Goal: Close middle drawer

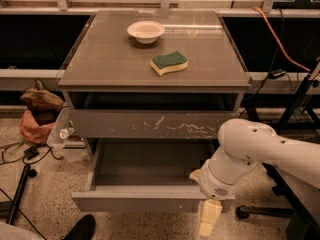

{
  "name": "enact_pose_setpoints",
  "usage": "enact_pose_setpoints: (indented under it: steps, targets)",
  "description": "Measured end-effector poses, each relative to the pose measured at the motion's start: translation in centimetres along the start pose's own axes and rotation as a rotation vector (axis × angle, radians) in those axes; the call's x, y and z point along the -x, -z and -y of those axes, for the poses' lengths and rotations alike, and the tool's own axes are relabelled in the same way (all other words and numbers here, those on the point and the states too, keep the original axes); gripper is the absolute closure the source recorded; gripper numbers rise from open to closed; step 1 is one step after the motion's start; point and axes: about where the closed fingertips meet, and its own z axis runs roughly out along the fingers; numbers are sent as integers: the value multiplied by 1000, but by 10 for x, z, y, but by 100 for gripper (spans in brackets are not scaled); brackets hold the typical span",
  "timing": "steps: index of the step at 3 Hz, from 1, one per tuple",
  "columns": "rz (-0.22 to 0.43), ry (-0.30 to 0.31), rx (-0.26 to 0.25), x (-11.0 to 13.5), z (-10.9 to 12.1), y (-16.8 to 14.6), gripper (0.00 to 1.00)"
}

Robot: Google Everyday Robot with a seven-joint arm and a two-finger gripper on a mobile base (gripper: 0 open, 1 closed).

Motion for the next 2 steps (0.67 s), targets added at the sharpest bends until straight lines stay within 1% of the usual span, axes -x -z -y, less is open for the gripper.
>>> enact_pose_setpoints:
  steps: [1, 2]
  targets:
    - [38, -2, 23, 0, 4, -36, 0]
    - [117, -7, 62, 0, 14, -94, 0]
